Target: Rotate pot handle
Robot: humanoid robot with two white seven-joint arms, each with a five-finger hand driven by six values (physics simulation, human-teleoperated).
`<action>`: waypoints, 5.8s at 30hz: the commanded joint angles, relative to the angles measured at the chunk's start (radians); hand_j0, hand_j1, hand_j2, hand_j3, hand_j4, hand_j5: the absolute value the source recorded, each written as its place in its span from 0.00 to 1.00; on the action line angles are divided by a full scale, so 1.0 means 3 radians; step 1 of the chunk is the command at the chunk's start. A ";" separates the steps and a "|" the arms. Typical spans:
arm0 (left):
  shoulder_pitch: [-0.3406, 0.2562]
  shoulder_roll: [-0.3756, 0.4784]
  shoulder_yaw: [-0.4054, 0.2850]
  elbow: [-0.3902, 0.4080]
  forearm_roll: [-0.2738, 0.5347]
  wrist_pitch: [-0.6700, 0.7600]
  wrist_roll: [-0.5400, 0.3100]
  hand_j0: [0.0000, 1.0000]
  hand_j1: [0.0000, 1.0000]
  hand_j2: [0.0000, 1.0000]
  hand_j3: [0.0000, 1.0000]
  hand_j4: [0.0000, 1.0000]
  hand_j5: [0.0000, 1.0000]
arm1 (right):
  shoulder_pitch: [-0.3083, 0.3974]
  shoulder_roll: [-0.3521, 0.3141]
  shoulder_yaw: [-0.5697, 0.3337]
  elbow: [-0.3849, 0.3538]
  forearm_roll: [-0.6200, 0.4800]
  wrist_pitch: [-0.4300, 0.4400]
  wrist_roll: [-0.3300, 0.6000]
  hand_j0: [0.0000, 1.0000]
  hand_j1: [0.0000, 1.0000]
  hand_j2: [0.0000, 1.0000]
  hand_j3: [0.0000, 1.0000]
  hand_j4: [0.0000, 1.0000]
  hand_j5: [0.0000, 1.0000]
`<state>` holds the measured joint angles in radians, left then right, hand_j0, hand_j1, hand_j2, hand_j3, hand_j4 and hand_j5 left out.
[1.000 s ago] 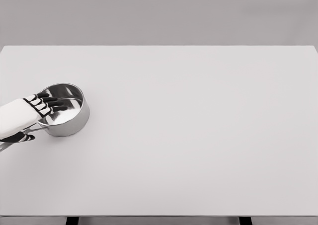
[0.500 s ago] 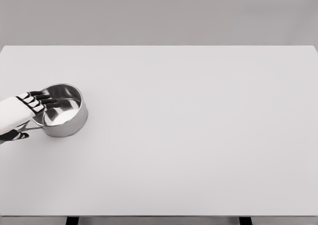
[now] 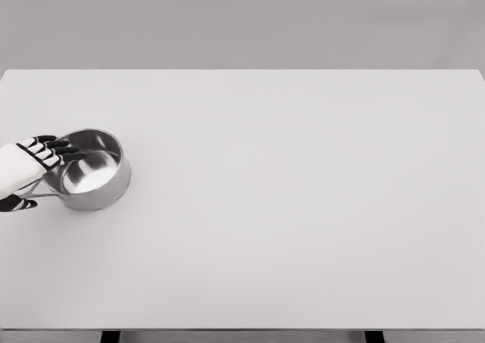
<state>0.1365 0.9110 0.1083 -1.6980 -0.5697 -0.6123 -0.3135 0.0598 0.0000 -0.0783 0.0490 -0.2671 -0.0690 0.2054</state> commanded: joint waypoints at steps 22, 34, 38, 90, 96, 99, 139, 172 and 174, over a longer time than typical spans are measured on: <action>0.0005 0.0006 0.0058 0.0061 0.0023 0.0005 0.0002 1.00 1.00 1.00 1.00 1.00 1.00 | 0.0000 0.0000 0.0000 0.0000 0.0001 0.0000 0.0001 1.00 1.00 1.00 1.00 1.00 1.00; 0.0005 0.0006 0.0058 0.0189 0.0017 0.0005 0.0002 1.00 1.00 1.00 1.00 1.00 1.00 | 0.0000 0.0000 0.0000 0.0000 0.0001 0.0000 0.0001 1.00 1.00 1.00 1.00 1.00 1.00; -0.0010 0.0026 0.0058 0.0265 0.0017 0.0005 0.0002 1.00 1.00 1.00 1.00 1.00 1.00 | 0.0000 0.0000 0.0000 0.0000 0.0001 0.0000 0.0001 1.00 1.00 1.00 1.00 1.00 1.00; -0.0138 0.0057 0.0110 0.0536 0.0043 0.0005 0.0002 1.00 1.00 1.00 1.00 1.00 1.00 | 0.0000 0.0000 0.0000 0.0000 0.0001 0.0000 0.0001 1.00 1.00 1.00 1.00 1.00 1.00; -0.0159 0.0062 0.0130 0.0562 0.0028 0.0005 0.0002 1.00 1.00 1.00 1.00 1.00 1.00 | 0.0000 0.0000 0.0000 0.0000 0.0001 0.0000 0.0001 1.00 1.00 1.00 1.00 1.00 1.00; -0.0164 0.0062 0.0130 0.0618 0.0028 0.0005 0.0002 1.00 1.00 1.00 1.00 1.00 1.00 | 0.0000 0.0000 0.0000 0.0000 0.0001 0.0000 0.0001 1.00 1.00 1.00 1.00 1.00 1.00; -0.0378 0.0036 0.0099 0.0869 0.0017 0.0005 0.0002 1.00 1.00 1.00 1.00 1.00 1.00 | 0.0000 0.0000 0.0000 0.0000 0.0001 0.0000 0.0001 1.00 1.00 1.00 1.00 1.00 1.00; -0.0470 -0.0061 0.0063 0.0807 0.0069 0.0005 0.0012 1.00 1.00 1.00 1.00 1.00 1.00 | 0.0000 0.0000 0.0000 0.0000 0.0001 0.0000 0.0001 1.00 1.00 1.00 1.00 1.00 1.00; -0.0496 -0.0081 0.0063 0.0807 0.0074 0.0005 0.0012 1.00 1.00 1.00 1.00 1.00 1.00 | 0.0000 0.0000 0.0000 0.0000 0.0001 0.0000 0.0001 1.00 1.00 1.00 1.00 1.00 1.00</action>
<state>-0.0214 0.8912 0.1271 -1.4538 -0.5551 -0.6123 -0.3106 0.0598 0.0000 -0.0783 0.0490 -0.2671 -0.0690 0.2054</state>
